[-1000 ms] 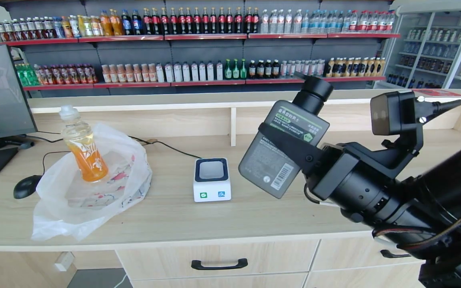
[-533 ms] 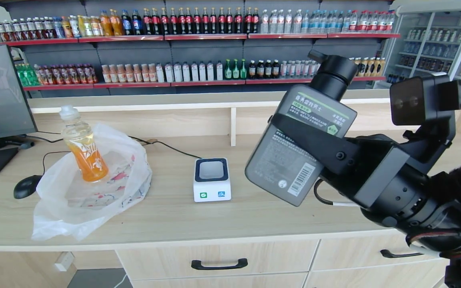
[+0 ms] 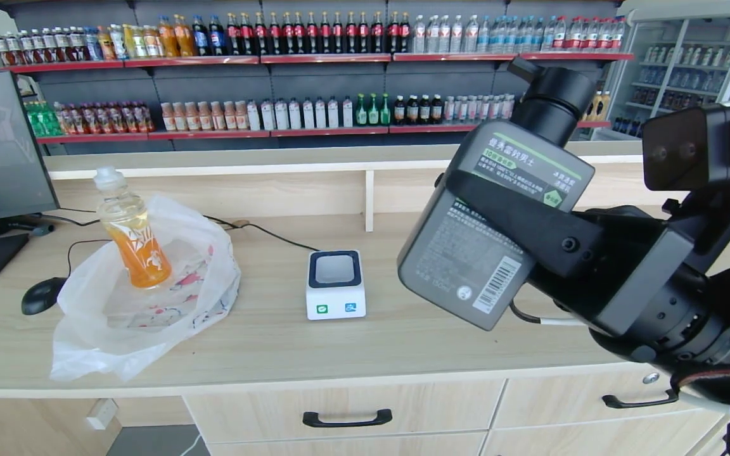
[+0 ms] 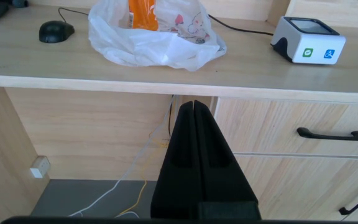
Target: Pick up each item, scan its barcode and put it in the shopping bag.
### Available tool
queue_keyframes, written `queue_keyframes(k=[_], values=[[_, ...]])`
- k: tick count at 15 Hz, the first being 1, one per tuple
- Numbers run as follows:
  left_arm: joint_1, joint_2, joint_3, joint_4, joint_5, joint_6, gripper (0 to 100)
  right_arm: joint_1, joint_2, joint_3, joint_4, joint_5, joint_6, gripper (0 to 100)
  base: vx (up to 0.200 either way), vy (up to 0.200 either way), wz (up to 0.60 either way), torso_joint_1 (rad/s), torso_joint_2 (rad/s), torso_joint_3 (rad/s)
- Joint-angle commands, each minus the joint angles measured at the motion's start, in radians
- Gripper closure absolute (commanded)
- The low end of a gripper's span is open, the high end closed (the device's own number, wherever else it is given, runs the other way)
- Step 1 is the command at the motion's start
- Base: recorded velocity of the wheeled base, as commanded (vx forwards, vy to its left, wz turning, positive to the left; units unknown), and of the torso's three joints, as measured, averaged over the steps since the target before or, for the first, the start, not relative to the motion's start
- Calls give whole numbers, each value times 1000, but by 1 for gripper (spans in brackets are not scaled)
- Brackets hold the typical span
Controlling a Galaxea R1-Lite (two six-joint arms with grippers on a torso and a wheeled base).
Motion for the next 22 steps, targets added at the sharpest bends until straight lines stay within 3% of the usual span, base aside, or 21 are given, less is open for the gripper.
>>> queue_keyframes(k=[1, 12, 19, 22], values=[[0, 0, 0, 0, 0, 0, 100, 1, -2, 0, -1, 0, -1, 100, 0, 0, 0, 0, 0, 0], [0, 0, 0, 0, 0, 0, 100, -4, -2, 17, -1, 0, -10, 100, 0, 0, 0, 0, 0, 0], [0, 0, 1, 0, 0, 0, 100, -12, 34, 105, -1, -9, -180, 100, 0, 0, 0, 0, 0, 0], [0, 0, 0, 0, 0, 0, 100, -13, 117, 100, -1, -155, -298, 100, 0, 0, 0, 0, 0, 0]])
